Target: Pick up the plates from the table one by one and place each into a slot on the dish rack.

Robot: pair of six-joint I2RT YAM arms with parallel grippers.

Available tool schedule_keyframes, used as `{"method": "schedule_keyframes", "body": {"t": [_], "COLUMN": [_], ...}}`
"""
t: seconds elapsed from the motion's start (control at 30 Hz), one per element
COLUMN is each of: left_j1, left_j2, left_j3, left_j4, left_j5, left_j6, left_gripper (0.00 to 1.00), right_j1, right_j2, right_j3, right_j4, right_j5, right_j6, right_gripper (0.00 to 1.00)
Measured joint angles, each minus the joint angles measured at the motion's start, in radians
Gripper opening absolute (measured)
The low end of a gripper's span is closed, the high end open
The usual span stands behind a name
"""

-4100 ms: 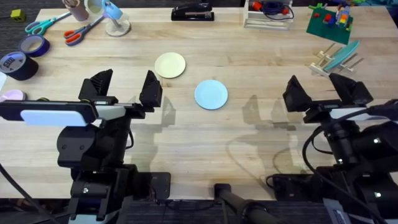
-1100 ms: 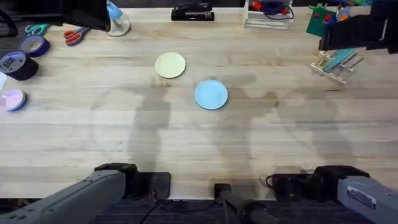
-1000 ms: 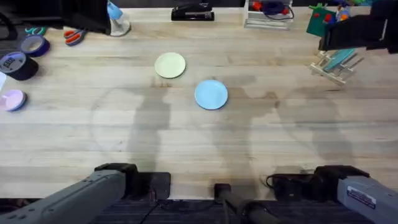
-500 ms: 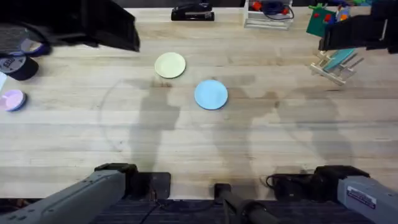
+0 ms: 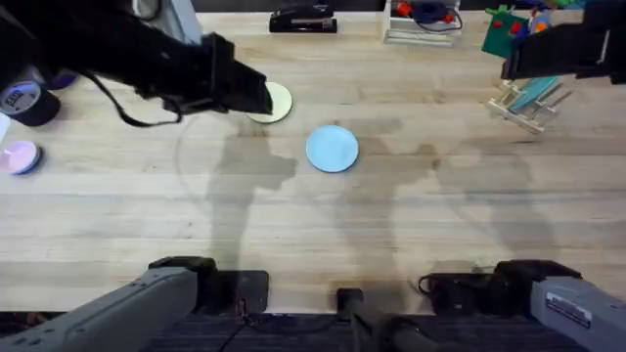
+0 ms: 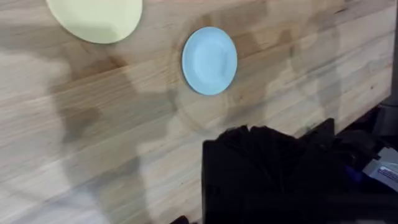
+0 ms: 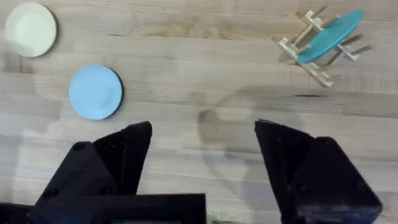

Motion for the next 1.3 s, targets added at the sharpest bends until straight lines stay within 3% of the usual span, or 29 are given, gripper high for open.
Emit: {"method": "schedule_keyframes", "body": {"t": [0.27, 0.63, 0.8, 1.13, 1.3], "left_j1": [0.0, -0.001, -0.008, -0.1, -0.109], "left_j2": [0.002, 0.002, 0.03, 0.148, 0.206], "left_j3": [-0.177, -0.321, -0.345, -0.346, -0.346], "left_j4": [0.146, 0.296, 0.337, 0.462, 0.484], "left_j5": [0.107, 0.17, 0.18, 0.182, 0.184], "left_j6": [-0.017, -0.079, -0.098, -0.178, -0.19], "left_gripper": [0.042, 0.041, 0.041, 0.041, 0.041], "right_j1": [0.0, 0.0, 0.0, 0.0, 0.0], "right_j2": [0.0, 0.0, 0.0, 0.0, 0.0], "right_j3": [0.0, 0.0, 0.0, 0.0, 0.0], "right_j4": [0.0, 0.0, 0.0, 0.0, 0.0], "right_j5": [0.0, 0.0, 0.0, 0.0, 0.0], "right_j6": [0.0, 0.0, 0.0, 0.0, 0.0], "right_gripper": [0.995, 0.995, 0.995, 0.994, 0.993]}}
